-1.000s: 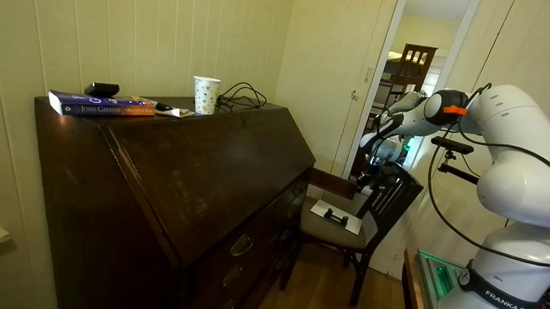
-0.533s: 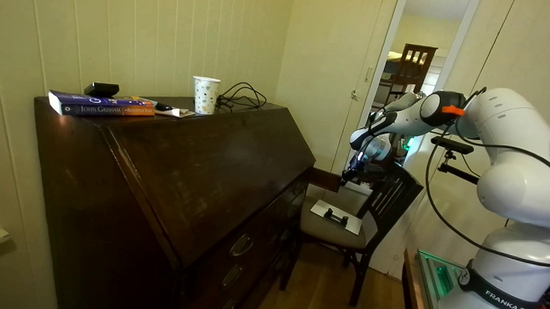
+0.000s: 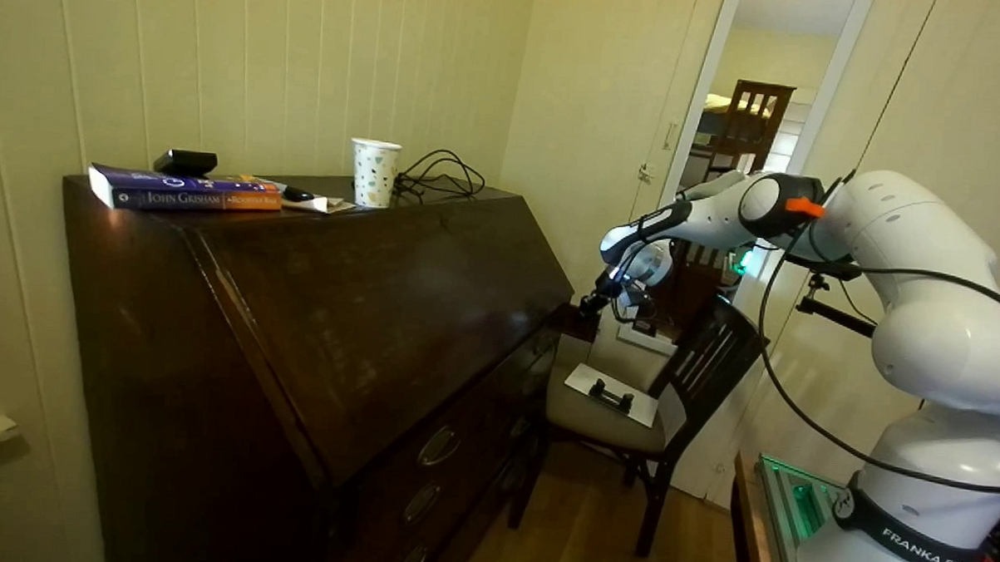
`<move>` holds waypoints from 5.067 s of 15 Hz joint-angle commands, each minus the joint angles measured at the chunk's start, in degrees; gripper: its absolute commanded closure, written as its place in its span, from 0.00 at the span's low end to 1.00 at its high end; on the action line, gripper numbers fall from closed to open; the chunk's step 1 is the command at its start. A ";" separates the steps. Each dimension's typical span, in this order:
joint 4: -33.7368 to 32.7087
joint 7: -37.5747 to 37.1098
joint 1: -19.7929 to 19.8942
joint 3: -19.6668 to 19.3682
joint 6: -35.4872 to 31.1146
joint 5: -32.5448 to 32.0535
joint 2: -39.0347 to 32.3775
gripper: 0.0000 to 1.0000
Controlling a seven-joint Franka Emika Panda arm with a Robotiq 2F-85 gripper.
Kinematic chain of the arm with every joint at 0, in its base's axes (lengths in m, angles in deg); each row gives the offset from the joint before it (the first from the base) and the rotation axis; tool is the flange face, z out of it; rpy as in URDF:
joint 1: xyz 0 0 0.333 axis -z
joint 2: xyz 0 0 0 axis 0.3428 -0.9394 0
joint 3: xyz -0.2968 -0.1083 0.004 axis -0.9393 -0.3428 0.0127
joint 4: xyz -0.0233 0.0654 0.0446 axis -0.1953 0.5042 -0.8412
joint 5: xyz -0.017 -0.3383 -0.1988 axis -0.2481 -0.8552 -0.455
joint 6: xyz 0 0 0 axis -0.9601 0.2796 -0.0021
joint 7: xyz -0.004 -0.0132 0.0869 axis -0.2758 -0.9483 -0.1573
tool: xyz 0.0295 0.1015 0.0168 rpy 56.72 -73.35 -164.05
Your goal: Move the wooden rail on the right backwards.
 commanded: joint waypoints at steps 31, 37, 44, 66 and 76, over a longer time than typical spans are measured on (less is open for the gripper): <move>6.62 12.35 6.63 -11.09 13.26 -3.21 6.83 1.00; 7.71 7.93 6.76 -10.15 9.37 -0.46 5.95 1.00; 3.42 9.25 6.70 -8.13 10.04 -0.10 3.52 1.00; -14.66 7.14 3.02 -1.24 9.82 0.64 -7.63 1.00; -31.43 4.45 -3.69 -1.55 11.07 1.27 -17.51 1.00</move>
